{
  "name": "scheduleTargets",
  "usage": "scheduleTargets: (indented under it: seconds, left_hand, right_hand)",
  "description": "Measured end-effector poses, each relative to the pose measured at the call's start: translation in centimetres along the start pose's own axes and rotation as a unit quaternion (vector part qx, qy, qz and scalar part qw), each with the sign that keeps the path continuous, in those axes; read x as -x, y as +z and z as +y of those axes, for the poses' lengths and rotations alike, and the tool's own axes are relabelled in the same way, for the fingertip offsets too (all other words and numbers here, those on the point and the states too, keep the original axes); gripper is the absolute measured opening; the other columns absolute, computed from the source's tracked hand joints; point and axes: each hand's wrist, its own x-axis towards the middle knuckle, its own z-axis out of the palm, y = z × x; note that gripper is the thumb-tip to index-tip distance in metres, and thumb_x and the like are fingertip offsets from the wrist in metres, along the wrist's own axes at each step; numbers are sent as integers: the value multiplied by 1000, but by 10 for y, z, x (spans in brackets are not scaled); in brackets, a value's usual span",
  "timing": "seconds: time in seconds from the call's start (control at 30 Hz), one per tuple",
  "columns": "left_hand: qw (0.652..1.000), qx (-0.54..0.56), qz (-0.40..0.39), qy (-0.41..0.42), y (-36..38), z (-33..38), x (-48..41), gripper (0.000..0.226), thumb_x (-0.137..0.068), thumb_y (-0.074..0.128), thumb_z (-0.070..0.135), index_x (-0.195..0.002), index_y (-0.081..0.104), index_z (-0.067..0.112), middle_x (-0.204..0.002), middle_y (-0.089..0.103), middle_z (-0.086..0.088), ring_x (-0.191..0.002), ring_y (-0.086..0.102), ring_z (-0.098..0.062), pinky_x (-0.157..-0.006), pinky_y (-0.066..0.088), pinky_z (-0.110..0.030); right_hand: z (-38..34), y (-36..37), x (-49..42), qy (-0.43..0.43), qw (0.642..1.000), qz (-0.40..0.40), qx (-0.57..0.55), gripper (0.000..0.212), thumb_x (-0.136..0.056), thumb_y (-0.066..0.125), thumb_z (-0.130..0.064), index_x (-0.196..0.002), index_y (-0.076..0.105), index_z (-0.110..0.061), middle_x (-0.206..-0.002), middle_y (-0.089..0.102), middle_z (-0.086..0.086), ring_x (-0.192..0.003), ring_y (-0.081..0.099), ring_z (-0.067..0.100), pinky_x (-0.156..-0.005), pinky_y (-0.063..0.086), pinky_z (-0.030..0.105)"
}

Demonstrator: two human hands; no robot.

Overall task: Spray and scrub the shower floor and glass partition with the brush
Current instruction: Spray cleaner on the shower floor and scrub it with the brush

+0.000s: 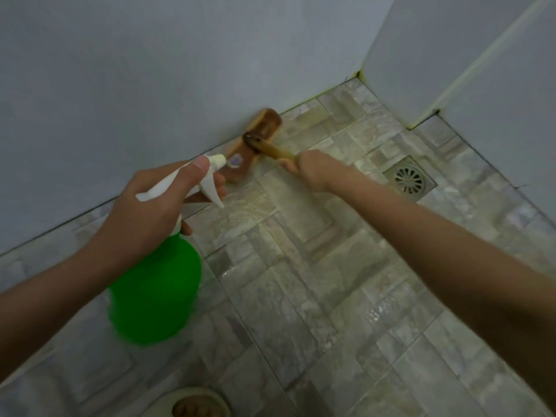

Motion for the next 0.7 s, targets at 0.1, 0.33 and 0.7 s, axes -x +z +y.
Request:
scheduleTargets:
  seconds: [0.1, 0.33, 0.7]
  left_hand:
    - [1000, 23, 21, 3, -5, 6, 7, 32, -95, 56, 48, -92, 77, 25, -97, 79, 7, -92, 74, -9, -46, 52, -22]
    - [997, 40, 44, -40, -22, 18, 24, 33, -102, 50, 36, -94, 76, 18, -90, 79, 6, -87, 76, -10, -44, 49, -21]
    - [998, -1, 70, -7, -41, 43, 63, 34, -102, 51, 40, -95, 76, 18, -96, 79, 2, -91, 76, -13, -45, 51, -22]
  right_hand:
    - [-22, 13, 13, -4, 1000, -6, -31, 55, -101, 26, -50, -75, 50, -8, -75, 55, 9, -66, 53, 24, -63, 39, 31]
    - [18, 2, 95, 76, 996, -49, 16, 52, -100, 27, -51, -68, 45, -14, -64, 48, 1, -63, 52, 22, -62, 38, 30]
    - [-50, 10, 68, 4, 998, -61, 14, 53, -101, 25, -50, -95, 53, -6, -105, 62, 21, -89, 59, 33, -71, 38, 32]
